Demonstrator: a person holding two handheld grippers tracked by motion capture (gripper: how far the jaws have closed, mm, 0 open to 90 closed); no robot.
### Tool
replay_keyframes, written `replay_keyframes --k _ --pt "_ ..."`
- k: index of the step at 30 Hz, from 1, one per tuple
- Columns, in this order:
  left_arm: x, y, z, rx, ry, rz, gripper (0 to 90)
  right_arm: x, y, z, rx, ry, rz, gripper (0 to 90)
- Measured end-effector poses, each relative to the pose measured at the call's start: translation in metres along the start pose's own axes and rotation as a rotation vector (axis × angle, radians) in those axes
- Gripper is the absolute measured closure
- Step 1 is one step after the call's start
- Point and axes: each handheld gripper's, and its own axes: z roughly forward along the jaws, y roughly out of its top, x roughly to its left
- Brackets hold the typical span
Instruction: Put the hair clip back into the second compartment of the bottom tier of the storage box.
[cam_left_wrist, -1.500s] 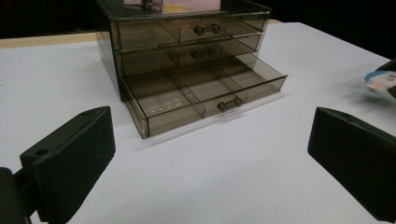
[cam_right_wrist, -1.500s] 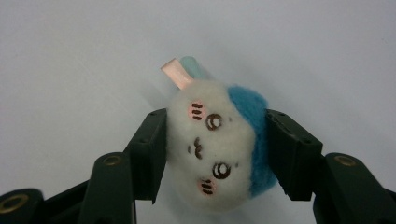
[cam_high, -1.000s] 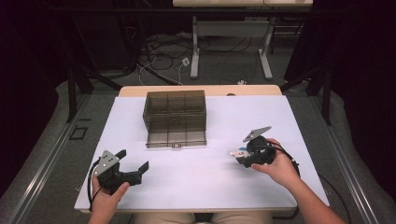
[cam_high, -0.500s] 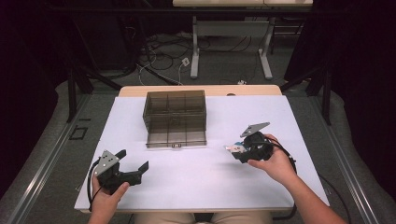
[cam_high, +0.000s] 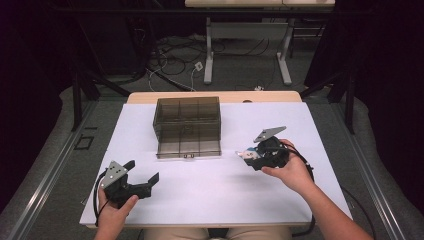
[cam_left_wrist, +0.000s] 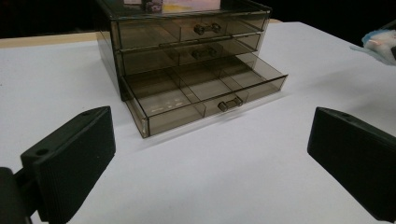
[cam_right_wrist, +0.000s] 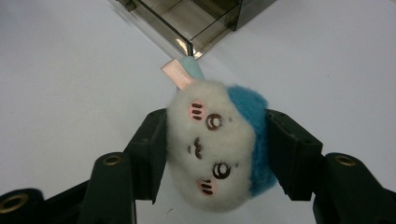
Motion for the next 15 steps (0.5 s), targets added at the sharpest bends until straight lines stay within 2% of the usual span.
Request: replay_keyframes --k 6,7,10,15 --pt "0.000 0.000 0.000 0.000 0.000 0.000 1.5 0.002 0.008 0.000 -0.006 -0.002 -0.021 43.3" --pt "0.000 0.000 0.000 0.000 0.000 0.000 1.6 0.003 0.009 0.001 -0.024 -0.005 -0.014 43.3" --pt "0.000 0.000 0.000 0.000 -0.001 0.000 1.6 0.003 0.014 -0.001 -0.006 0.004 -0.021 43.3" --pt "0.000 0.000 0.000 0.000 -0.001 -0.001 1.5 0.004 0.021 0.001 -0.020 0.009 -0.026 43.3"
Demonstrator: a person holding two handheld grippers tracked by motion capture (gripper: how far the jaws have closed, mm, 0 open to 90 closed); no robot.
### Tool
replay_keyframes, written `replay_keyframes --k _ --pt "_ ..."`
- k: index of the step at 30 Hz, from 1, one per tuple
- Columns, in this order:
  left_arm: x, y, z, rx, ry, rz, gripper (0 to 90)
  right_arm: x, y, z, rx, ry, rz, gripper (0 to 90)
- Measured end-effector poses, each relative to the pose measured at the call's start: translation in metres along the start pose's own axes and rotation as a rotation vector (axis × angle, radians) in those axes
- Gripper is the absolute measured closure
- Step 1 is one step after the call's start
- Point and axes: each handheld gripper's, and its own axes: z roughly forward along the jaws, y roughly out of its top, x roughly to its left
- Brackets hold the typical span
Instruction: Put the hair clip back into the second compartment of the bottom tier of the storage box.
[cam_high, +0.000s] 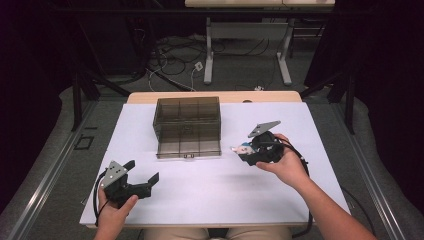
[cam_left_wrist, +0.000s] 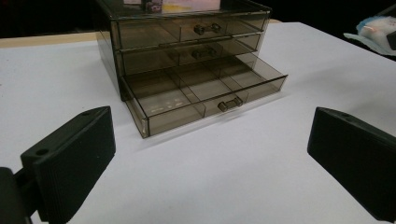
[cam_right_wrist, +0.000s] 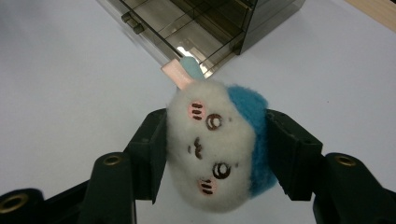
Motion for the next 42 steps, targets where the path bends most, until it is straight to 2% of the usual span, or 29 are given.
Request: replay_keyframes --k 9,11,30,39,41,42 --pt "0.000 0.000 0.000 -0.001 -0.002 -0.002 1.6 0.004 0.013 0.006 -0.005 0.000 -0.009 43.3" --pt "0.000 0.000 0.000 -0.001 -0.001 0.001 1.6 0.005 0.015 0.009 -0.023 0.002 -0.016 43.3" --pt "0.001 0.000 0.000 -0.001 0.000 0.008 1.6 0.014 0.041 0.021 -0.018 0.021 -0.034 43.3" --pt "0.001 0.000 0.000 -0.001 0.000 0.008 1.6 0.018 0.055 0.027 -0.026 0.027 -0.038 43.3" --pt "0.002 0.000 0.000 -0.003 0.001 0.010 1.6 0.019 0.058 0.029 -0.041 0.026 -0.046 43.3" --pt "0.002 0.000 0.000 -0.004 0.001 0.011 1.6 0.020 0.061 0.029 -0.029 0.029 -0.049 43.3"
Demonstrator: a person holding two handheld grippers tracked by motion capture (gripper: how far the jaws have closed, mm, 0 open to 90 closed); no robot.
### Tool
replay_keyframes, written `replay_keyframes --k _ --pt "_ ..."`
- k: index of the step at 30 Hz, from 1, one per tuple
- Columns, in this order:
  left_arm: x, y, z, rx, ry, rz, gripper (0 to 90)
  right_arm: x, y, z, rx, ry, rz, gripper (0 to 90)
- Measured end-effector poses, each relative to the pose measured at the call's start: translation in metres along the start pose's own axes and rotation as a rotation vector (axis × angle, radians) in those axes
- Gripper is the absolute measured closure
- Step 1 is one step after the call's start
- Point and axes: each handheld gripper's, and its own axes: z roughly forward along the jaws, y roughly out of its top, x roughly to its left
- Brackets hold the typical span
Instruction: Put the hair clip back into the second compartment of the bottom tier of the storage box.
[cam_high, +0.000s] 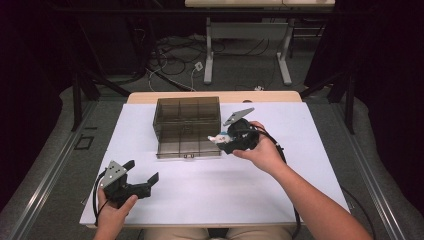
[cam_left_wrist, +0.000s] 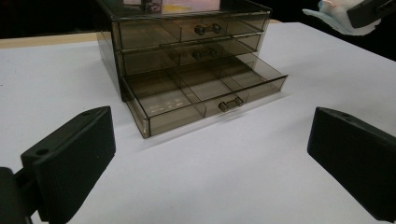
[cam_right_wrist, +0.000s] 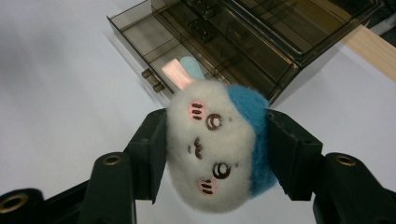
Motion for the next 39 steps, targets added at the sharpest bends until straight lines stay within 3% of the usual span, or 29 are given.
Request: replay_keyframes --k 16,39 --pt "0.000 0.000 0.000 -0.001 -0.001 -0.010 1.6 0.012 0.022 0.016 -0.011 0.004 -0.031 43.2" --pt "0.002 0.000 -0.001 0.001 -0.003 0.002 1.7 0.027 0.040 0.039 -0.002 0.015 -0.069 43.1"
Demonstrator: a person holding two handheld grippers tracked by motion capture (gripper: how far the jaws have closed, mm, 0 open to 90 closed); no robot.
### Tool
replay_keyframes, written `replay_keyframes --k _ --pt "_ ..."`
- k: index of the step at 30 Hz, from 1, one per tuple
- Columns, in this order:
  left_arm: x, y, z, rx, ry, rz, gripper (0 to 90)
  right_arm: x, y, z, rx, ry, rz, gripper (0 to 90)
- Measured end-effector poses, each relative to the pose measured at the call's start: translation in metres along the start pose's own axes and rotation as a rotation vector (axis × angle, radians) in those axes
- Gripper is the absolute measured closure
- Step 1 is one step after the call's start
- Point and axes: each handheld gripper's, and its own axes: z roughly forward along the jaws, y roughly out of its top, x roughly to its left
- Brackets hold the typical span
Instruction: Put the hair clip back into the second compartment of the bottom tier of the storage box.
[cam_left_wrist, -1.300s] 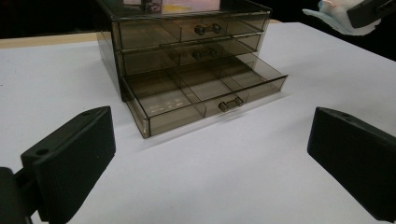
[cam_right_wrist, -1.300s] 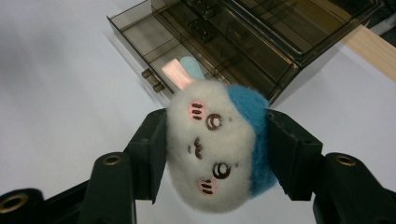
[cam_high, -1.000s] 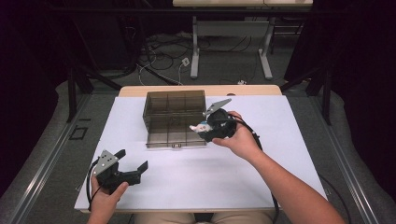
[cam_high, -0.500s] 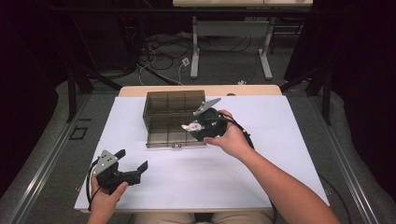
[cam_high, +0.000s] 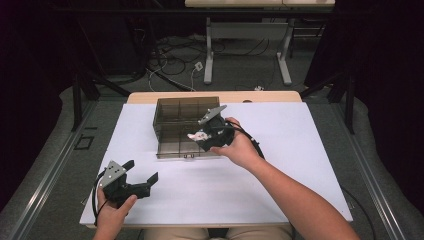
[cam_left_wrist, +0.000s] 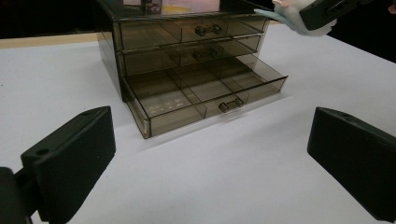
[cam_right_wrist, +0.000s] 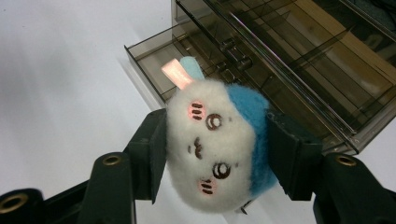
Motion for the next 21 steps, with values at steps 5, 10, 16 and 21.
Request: replay_keyframes --k 5,10,16,21 --pt "0.000 0.000 0.000 -0.001 -0.001 -0.002 1.6 0.001 0.003 0.005 -0.007 0.001 0.002 43.1" --pt "0.000 0.000 0.000 -0.001 0.000 -0.001 1.6 0.004 0.007 0.009 -0.012 0.005 -0.005 43.1" --pt "0.000 0.000 0.000 -0.003 -0.002 -0.006 1.6 0.006 0.012 0.015 -0.011 0.005 -0.003 43.0" --pt "0.001 0.000 0.000 -0.002 -0.001 -0.002 1.6 0.007 0.016 0.020 -0.008 0.008 -0.002 43.0"
